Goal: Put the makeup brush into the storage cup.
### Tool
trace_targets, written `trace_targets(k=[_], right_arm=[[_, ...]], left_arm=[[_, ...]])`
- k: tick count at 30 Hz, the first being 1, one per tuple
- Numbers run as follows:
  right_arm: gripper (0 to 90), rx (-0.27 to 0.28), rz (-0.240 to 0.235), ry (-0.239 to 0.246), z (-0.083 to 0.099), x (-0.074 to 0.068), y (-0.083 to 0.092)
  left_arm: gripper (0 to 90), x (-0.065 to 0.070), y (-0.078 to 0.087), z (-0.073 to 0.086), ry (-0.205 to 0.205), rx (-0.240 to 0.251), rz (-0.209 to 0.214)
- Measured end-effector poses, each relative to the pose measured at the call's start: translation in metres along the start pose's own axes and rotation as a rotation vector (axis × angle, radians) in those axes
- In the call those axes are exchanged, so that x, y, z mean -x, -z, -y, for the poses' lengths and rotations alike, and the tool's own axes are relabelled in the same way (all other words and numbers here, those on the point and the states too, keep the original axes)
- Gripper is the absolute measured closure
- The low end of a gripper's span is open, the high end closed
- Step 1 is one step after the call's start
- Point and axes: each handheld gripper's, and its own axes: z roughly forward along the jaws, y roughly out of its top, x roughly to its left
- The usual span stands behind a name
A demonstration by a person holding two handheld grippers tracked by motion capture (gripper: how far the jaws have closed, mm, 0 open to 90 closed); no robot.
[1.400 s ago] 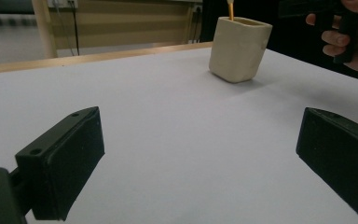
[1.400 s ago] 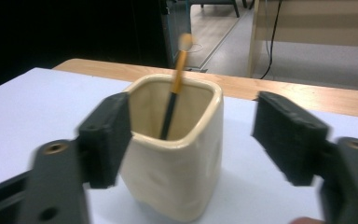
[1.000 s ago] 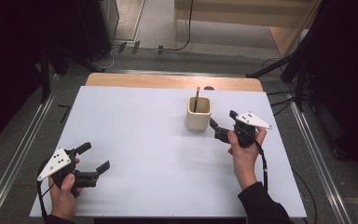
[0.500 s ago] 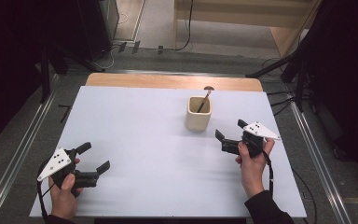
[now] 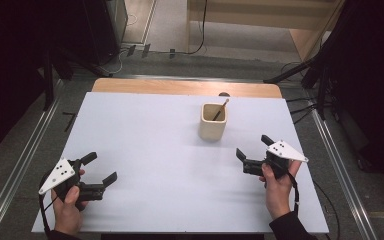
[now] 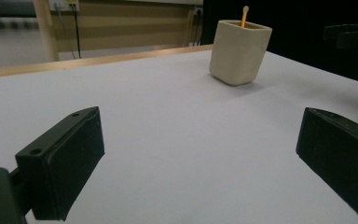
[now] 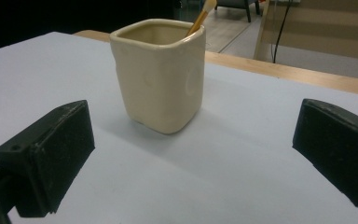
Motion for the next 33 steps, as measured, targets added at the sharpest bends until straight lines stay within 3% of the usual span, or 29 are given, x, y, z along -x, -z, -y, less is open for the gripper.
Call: trace_targets(k=[33], right_arm=[[0.0, 0.004, 0.023, 0.009, 0.032, 0.014, 0.044]], left_arm=[[1.3, 0.0, -0.001, -0.001, -0.008, 0.001, 0.002]])
